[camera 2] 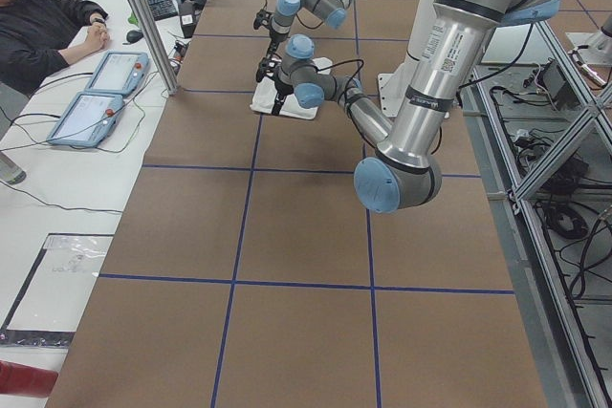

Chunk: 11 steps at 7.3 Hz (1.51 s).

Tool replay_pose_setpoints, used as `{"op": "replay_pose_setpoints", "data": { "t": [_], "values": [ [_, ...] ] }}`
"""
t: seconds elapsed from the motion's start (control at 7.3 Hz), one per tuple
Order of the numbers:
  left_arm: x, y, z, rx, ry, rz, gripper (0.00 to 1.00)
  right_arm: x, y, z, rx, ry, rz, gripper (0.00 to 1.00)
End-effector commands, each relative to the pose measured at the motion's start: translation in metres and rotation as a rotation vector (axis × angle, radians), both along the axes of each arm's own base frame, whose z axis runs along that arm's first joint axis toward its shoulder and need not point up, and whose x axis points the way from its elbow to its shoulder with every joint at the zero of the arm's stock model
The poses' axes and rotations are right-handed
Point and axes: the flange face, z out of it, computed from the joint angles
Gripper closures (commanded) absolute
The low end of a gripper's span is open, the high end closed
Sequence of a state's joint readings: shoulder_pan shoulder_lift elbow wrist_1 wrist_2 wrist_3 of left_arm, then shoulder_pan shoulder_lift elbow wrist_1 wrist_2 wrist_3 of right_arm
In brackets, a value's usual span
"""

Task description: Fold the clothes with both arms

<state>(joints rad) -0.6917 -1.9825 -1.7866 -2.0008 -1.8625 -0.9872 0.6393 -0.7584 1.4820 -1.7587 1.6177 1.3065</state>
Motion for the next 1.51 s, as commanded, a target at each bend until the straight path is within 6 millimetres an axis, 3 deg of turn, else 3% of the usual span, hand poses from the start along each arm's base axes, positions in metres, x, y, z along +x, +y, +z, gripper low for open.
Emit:
{"op": "replay_pose_setpoints", "data": {
  "t": [0.0,0.14,0.55,0.69,0.82,0.96,1.1,1.37],
  "values": [
    [-0.041,0.023,0.015,-0.004,0.000,0.017,0.00,0.080,-0.024,0.002,-0.025,-0.103,-0.153,0.00],
    [-0.074,0.030,0.027,0.028,-0.021,0.035,0.00,0.133,-0.024,0.024,-0.001,-0.128,-0.240,0.00],
    [-0.207,0.011,0.110,0.193,-0.207,0.107,0.00,0.292,-0.027,0.106,0.048,-0.104,-0.443,0.00],
    [-0.268,0.002,0.143,0.256,-0.278,0.137,0.00,0.363,-0.031,0.141,0.064,-0.087,-0.553,0.00],
    [-0.323,-0.001,0.185,0.300,-0.323,0.198,0.00,0.416,-0.023,0.184,0.097,-0.137,-0.672,0.00],
    [-0.376,-0.004,0.242,0.233,-0.303,0.201,0.00,0.467,-0.007,0.228,0.086,-0.168,-0.665,0.00],
    [-0.411,-0.007,0.294,0.156,-0.311,0.171,0.00,0.502,0.022,0.278,0.025,-0.169,-0.636,0.00],
    [-0.442,-0.005,0.388,-0.037,-0.312,0.133,0.00,0.540,0.076,0.349,-0.054,-0.178,-0.571,0.00]
  ]
}}
